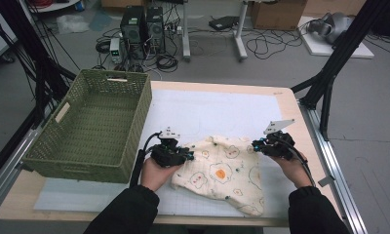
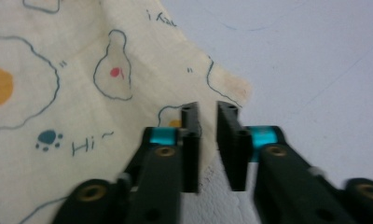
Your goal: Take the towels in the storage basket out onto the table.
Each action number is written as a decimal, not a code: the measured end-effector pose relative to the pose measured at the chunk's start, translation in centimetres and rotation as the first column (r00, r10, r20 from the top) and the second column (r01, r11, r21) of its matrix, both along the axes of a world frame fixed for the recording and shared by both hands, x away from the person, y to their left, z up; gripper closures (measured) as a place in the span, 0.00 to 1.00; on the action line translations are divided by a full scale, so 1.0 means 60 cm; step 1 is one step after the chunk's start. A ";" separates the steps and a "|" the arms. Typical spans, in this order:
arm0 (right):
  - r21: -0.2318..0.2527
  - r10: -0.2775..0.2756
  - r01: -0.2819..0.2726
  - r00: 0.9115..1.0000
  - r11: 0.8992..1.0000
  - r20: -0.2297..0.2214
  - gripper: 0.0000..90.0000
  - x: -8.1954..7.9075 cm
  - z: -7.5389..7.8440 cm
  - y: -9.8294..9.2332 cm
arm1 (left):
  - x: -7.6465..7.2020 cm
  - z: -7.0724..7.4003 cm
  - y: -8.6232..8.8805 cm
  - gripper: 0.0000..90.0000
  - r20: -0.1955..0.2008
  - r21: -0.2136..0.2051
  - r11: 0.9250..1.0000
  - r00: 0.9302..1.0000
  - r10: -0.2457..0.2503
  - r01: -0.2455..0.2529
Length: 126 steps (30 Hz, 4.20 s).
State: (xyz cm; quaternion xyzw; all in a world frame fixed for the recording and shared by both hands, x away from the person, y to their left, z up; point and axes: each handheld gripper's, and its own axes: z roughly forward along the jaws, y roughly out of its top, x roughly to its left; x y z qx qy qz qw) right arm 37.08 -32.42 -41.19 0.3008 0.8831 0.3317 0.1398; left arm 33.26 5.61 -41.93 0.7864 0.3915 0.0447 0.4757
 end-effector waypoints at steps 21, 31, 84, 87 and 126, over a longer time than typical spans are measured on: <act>-0.015 0.069 -0.070 0.996 0.997 -0.064 0.98 -0.015 -0.014 -0.005 | -0.014 -0.010 -0.006 0.98 -0.092 0.117 0.992 0.995 -0.045 0.056; 0.027 0.106 -0.104 0.989 0.994 -0.102 0.87 -0.038 -0.014 -0.021 | -0.015 0.014 0.003 0.80 -0.061 0.019 0.997 0.995 -0.079 0.080; 0.019 0.145 -0.144 0.986 0.989 -0.079 0.95 -0.029 -0.016 0.004 | 0.023 -0.008 -0.005 0.59 -0.059 0.067 0.998 0.998 0.018 -0.014; 0.014 0.141 -0.140 0.987 0.990 -0.074 0.95 -0.029 -0.008 0.000 | 0.031 -0.022 -0.008 0.57 -0.126 0.100 0.995 0.992 0.006 0.007; 0.080 0.097 -0.094 0.995 0.992 -0.036 0.71 -0.030 0.004 0.007 | -0.018 -0.026 -0.049 0.99 -0.121 0.094 0.982 0.981 -0.154 0.166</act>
